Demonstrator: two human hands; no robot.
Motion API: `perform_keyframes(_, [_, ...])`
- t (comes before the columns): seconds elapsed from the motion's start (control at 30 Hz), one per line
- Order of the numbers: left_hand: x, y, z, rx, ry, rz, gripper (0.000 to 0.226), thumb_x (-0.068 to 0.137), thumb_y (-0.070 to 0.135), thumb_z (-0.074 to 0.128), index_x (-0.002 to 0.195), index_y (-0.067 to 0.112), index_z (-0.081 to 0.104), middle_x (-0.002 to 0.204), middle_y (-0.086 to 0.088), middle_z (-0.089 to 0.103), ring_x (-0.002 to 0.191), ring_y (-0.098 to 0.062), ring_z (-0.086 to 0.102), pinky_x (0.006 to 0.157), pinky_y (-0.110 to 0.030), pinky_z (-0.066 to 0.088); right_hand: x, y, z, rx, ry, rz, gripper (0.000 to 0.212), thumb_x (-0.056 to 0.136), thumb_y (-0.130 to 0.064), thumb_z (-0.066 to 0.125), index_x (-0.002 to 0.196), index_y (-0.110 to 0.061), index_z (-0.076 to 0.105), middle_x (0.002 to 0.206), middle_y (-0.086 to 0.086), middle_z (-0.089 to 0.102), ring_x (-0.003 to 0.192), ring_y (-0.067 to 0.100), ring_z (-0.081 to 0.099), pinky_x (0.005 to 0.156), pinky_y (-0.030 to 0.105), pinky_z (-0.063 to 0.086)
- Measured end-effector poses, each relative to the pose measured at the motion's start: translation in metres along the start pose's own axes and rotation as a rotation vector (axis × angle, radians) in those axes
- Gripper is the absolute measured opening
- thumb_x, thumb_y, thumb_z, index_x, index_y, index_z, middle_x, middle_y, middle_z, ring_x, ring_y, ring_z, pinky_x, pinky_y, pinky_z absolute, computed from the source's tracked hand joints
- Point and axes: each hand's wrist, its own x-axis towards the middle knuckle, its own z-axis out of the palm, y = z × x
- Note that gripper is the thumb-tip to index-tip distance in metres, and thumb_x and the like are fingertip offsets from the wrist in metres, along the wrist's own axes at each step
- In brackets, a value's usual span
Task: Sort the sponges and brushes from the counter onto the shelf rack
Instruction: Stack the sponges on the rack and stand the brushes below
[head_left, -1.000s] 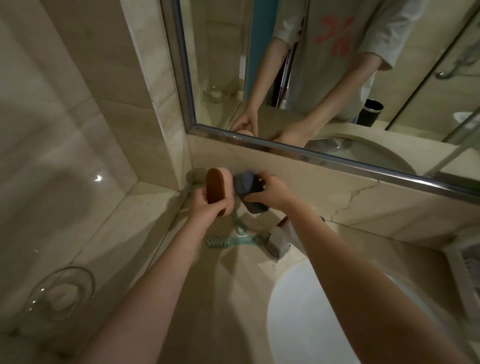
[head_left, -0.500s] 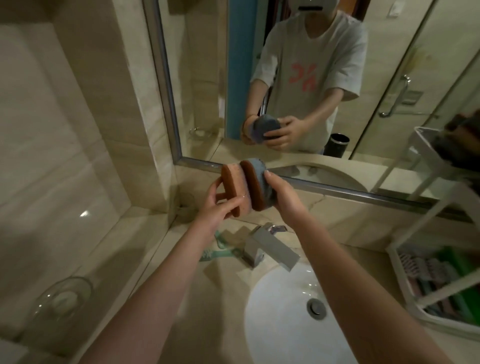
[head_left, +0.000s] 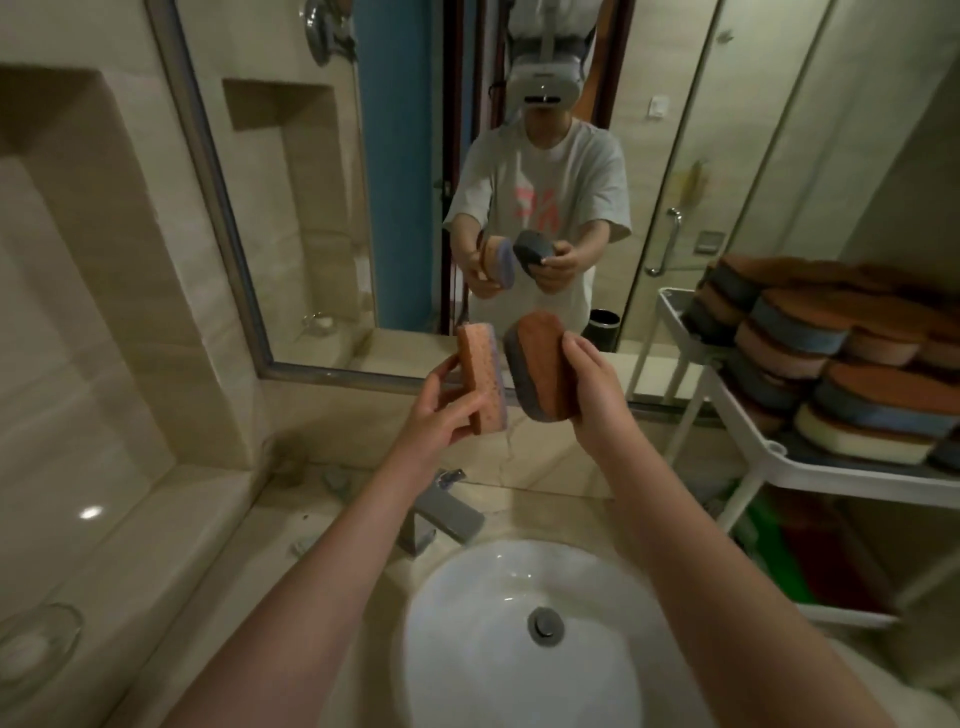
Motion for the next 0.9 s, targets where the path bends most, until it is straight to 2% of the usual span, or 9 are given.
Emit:
perform_keyframes(0.1, [-0.009,0.008,0.045,0.001,-0.066,0.017,0.05,0.089,0.016,0.058,0.132,0.031,0.038,0.121,-0.001,0.057,0.108,-0.019,0.059,0.076,-0.028,0.054,-0.009,-0.014,-0.024,-0.016,0.046,-0.014,0.021,0.098,-0.04,0.044,0.105,-0.023,0.054,0.113,0.009,0.058,0.105,0.027,0.057,0.087,0.041,0.049])
perform_keyframes(0.17, [-0.014,0.012,0.074,0.004,-0.1,0.039,0.051,0.089,0.016,0.057,0.134,0.029,0.037,0.118,0.001,0.058,0.108,-0.019,0.059,0.075,-0.027,0.055,-0.013,-0.025,-0.04,-0.037,0.107,-0.069,0.019,0.098,-0.037,0.044,0.098,-0.02,0.053,0.108,0.01,0.06,0.1,0.027,0.06,0.081,0.038,0.051])
perform_keyframes(0.27, [-0.021,0.018,0.113,0.011,-0.129,0.077,0.05,0.09,0.016,0.056,0.134,0.031,0.038,0.114,0.002,0.06,0.106,-0.017,0.06,0.069,-0.02,0.055,-0.023,-0.042,-0.071,-0.07,0.142,-0.117,0.03,0.099,-0.036,0.043,0.107,-0.013,0.061,0.107,0.01,0.066,0.097,0.026,0.065,0.08,0.039,0.053])
perform_keyframes(0.33, [-0.024,0.019,0.137,0.016,-0.143,0.094,0.047,0.09,0.015,0.056,0.13,0.034,0.039,0.114,0.001,0.06,0.106,-0.017,0.06,0.069,-0.02,0.055,-0.031,-0.052,-0.094,-0.061,0.098,-0.122,0.039,0.098,-0.041,0.041,0.115,-0.014,0.063,0.11,0.009,0.068,0.1,0.024,0.066,0.085,0.039,0.053])
perform_keyframes(0.43, [-0.027,0.018,0.172,0.004,-0.164,0.114,0.047,0.09,0.014,0.056,0.13,0.032,0.04,0.111,0.004,0.061,0.104,-0.016,0.061,0.068,-0.021,0.054,-0.043,-0.064,-0.131,-0.075,-0.004,-0.182,0.044,0.096,-0.042,0.047,0.127,-0.013,0.058,0.12,0.008,0.066,0.109,0.023,0.063,0.092,0.036,0.052])
perform_keyframes(0.57, [-0.032,0.017,0.217,0.023,-0.201,0.142,0.051,0.089,0.016,0.058,0.133,0.031,0.039,0.116,0.003,0.061,0.108,-0.016,0.059,0.078,-0.028,0.055,-0.06,-0.079,-0.175,-0.056,-0.045,-0.275,0.034,0.093,-0.029,0.056,0.125,-0.017,0.056,0.118,0.007,0.066,0.107,0.021,0.064,0.09,0.035,0.054])
perform_keyframes(0.67, [-0.032,0.014,0.243,0.072,-0.2,0.164,0.052,0.088,0.021,0.06,0.136,0.027,0.039,0.126,-0.002,0.057,0.115,-0.018,0.057,0.087,-0.032,0.054,-0.072,-0.089,-0.208,-0.043,0.075,-0.311,0.037,0.091,-0.03,0.06,0.125,-0.022,0.05,0.116,0.0,0.062,0.106,0.017,0.062,0.089,0.034,0.054])
perform_keyframes(0.8, [-0.022,0.015,0.271,0.195,-0.169,0.182,0.057,0.084,0.03,0.065,0.135,0.028,0.039,0.132,-0.002,0.052,0.119,-0.019,0.052,0.098,-0.043,0.048,-0.076,-0.103,-0.253,-0.188,0.161,-0.391,0.044,0.087,-0.033,0.066,0.125,-0.022,0.048,0.117,-0.004,0.058,0.108,0.012,0.059,0.084,0.029,0.054])
perform_keyframes(0.9, [-0.015,0.021,0.293,0.263,-0.149,0.214,0.055,0.085,0.026,0.065,0.133,0.027,0.038,0.134,0.001,0.047,0.119,-0.015,0.048,0.098,-0.04,0.048,-0.072,-0.118,-0.283,-0.362,0.202,-0.451,0.047,0.083,-0.032,0.07,0.125,-0.025,0.048,0.118,-0.008,0.054,0.108,0.009,0.055,0.085,0.028,0.053])
